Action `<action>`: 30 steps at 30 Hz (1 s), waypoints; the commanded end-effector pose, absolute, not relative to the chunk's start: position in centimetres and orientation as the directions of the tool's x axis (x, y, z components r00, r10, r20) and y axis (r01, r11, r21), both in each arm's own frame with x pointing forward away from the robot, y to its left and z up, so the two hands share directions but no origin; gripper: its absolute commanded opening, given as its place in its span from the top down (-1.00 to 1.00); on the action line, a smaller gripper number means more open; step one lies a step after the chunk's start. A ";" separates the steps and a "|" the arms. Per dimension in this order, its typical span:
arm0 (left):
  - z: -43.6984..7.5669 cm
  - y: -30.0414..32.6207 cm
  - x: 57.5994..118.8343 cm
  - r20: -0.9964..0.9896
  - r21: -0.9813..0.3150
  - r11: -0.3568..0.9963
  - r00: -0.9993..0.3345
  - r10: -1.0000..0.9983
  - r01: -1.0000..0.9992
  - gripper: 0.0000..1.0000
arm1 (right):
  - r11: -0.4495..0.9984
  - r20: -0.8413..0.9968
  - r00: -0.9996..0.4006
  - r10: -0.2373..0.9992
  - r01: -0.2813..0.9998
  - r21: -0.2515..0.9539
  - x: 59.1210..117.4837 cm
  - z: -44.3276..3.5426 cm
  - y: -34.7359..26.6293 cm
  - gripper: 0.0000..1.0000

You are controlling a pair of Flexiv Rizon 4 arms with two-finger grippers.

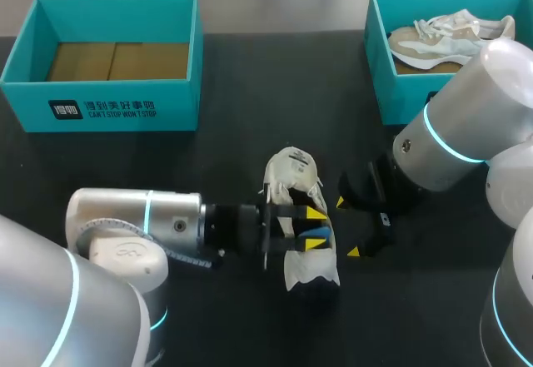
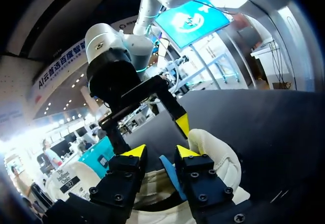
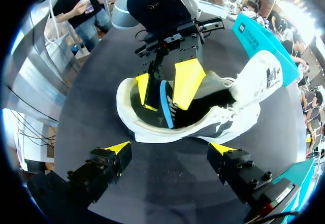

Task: Take the shoe out of the shoebox, open the shoe tongue, remove and reinsert the insole, then place the shoe into the shoebox

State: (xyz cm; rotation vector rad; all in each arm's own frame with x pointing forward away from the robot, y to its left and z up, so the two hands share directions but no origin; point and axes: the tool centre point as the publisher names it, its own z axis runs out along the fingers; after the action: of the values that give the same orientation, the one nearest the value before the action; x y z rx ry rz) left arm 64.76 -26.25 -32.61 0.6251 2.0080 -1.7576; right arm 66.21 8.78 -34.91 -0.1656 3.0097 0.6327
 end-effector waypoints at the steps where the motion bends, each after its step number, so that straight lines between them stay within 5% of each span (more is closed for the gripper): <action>1: -31.3 -25.2 64.6 -0.557 -0.818 0.109 -0.826 0.090 0.564 0.18 | 0.910 -0.085 -0.992 -0.091 -0.118 0.398 66.1 -35.0 8.8 -1.00; 19: -27.8 -20.9 63.6 -0.491 -0.836 0.129 -0.833 0.257 0.533 0.10 | 0.910 -0.085 -0.992 -0.091 -0.118 0.398 66.1 -35.0 8.8 -1.00; 30: -25.0 -19.0 63.6 -0.440 -0.836 0.146 -0.806 0.395 0.528 0.15 | 0.912 -0.075 -0.997 -0.029 -0.057 0.407 67.9 -31.9 2.1 -1.00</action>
State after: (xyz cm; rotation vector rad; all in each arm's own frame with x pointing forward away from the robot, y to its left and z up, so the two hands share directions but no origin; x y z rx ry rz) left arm 63.44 -20.21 -26.32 0.8376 2.2234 -1.7651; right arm 68.82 4.51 -34.28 -0.0706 3.0200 0.6186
